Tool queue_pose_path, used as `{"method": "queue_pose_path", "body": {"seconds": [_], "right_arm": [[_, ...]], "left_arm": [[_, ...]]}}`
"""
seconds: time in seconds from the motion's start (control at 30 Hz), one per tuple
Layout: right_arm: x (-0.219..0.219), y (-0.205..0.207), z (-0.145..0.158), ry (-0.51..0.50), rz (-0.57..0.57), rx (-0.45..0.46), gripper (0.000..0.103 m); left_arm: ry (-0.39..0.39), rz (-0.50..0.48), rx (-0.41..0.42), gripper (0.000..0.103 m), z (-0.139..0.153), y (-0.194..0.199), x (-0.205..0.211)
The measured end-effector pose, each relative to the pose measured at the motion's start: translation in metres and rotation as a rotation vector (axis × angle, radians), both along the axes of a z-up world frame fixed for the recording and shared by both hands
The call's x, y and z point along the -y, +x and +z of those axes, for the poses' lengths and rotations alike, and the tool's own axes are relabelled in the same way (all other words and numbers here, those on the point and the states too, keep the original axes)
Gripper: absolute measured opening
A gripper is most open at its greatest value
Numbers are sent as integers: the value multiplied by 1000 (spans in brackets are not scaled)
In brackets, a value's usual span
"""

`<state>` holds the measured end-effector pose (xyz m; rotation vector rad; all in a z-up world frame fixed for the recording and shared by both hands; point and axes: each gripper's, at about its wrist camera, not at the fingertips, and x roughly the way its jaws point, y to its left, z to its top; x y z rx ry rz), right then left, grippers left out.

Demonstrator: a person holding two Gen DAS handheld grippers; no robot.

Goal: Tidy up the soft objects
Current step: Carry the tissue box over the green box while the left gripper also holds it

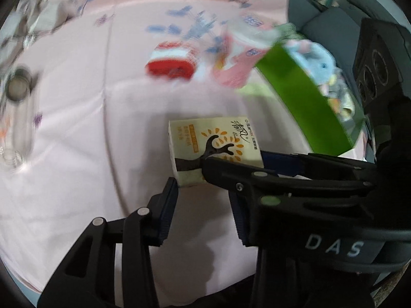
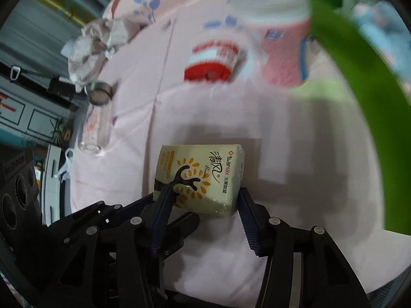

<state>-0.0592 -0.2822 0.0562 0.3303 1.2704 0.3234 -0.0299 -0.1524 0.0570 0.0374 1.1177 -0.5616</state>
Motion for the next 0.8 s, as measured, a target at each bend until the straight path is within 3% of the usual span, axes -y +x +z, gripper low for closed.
{"method": "queue_pose_path", "body": {"seconds": [0.17,0.4,0.6,0.8], "right_arm": [[36,-7,41,-62,-72,115,55],[115,-9,79,-110,-214,191,55],[166,-7,85,-182,-322,197,55],[203,2,68,-199,-378,146,55]], "left_arm": [[-37,-78,56,38,34,0,40],[-98,-214,107,38,60,-3,116],[-136,-292,54,38,55,8,168],[-120,-319,-26,38,37,19,203]]}}
